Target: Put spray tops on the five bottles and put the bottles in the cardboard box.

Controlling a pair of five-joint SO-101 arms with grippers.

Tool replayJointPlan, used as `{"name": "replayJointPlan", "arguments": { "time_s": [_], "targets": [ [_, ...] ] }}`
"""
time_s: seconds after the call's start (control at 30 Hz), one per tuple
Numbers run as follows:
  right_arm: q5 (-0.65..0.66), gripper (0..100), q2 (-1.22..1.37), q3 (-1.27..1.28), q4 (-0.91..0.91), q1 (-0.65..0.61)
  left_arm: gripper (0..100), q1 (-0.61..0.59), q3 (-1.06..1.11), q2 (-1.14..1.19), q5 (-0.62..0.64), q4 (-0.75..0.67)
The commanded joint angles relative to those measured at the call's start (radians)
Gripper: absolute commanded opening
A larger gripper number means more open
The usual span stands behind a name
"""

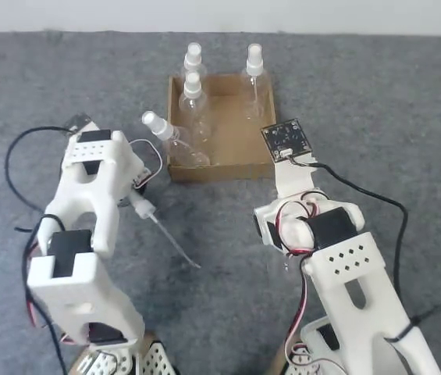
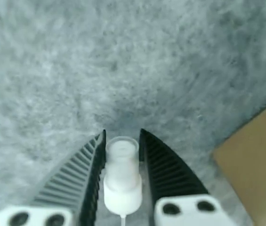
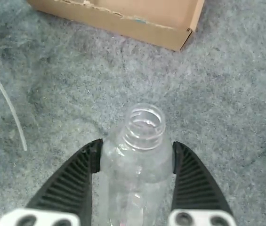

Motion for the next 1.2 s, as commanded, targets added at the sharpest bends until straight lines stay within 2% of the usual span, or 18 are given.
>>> {"name": "replayJointPlan", "arguments": {
  "time_s": [0.0,0.1,0.23,0.47,0.73,1.0,1.17],
  "targets": [
    [-0.003,7.6,-0.05,-0.008,-0.018,0.008,1,-0.003,-0.067,-0.017,-0.044,0.026],
    [-0.003,7.6,-0.051,-0.008,-0.015,0.008,1,-0.003,-0.07,-0.018,-0.049,0.04],
    [-0.003,7.6,-0.053,-0.008,-0.012,0.007,1,-0.014,-0.113,-0.049,-0.051,0.133],
    [-0.003,7.6,-0.053,-0.008,-0.01,-0.001,1,-0.083,-0.051,-0.213,-0.051,0.138],
    [-0.003,7.6,-0.053,-0.008,0.021,-0.081,1,-0.084,0.084,-0.385,-0.098,0.063],
    [0.0,7.6,-0.054,-0.008,0.025,-0.087,1,-0.086,0.202,-0.548,-0.101,0.008],
    [0.071,7.6,-0.054,-0.009,0.035,-0.087,1,-0.123,0.26,-0.618,-0.101,-0.043]
  ]
}}
